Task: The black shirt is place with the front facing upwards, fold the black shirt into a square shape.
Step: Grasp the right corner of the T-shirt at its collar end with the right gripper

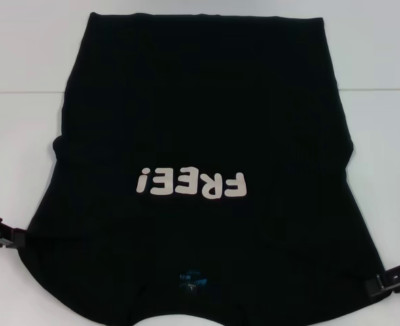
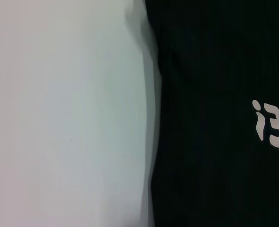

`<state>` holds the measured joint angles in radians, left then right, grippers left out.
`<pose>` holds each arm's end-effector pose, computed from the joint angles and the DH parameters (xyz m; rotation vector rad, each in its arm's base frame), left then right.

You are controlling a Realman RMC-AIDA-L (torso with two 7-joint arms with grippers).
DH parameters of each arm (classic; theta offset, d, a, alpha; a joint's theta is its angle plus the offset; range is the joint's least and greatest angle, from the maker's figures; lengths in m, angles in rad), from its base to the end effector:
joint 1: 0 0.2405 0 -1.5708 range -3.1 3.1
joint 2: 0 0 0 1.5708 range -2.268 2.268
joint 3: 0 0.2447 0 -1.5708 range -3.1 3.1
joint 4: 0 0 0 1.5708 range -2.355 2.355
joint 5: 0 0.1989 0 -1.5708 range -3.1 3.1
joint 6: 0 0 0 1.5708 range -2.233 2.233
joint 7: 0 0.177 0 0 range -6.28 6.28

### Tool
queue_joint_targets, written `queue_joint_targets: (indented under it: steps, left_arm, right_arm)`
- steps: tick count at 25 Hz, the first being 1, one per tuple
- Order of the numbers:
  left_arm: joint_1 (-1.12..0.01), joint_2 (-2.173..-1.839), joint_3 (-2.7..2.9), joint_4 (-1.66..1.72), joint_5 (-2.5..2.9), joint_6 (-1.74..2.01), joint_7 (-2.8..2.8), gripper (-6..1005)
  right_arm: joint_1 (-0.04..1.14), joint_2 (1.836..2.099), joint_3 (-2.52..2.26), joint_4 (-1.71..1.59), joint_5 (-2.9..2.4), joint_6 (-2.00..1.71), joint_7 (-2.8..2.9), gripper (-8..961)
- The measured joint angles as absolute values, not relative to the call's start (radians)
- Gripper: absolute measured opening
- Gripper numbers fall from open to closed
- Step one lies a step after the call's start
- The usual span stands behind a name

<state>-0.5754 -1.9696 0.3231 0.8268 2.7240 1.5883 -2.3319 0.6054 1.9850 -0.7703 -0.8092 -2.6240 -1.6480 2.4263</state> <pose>-0.3440 0.3173 0.0569 -2.0422 -1.8675 -0.1376 0.3037 0.3103 0.0088 -2.3605 1.8080 -0.2365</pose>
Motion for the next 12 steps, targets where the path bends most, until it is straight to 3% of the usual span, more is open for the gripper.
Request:
queue_joint_targets:
  steps: [12]
  left_arm:
    - [-0.575,-1.970,0.322,0.827,2.723,1.588,-2.332,33]
  right_arm:
    - [0.618,1.994,-0.769,-0.802,-2.622,-1.654,2.418,771]
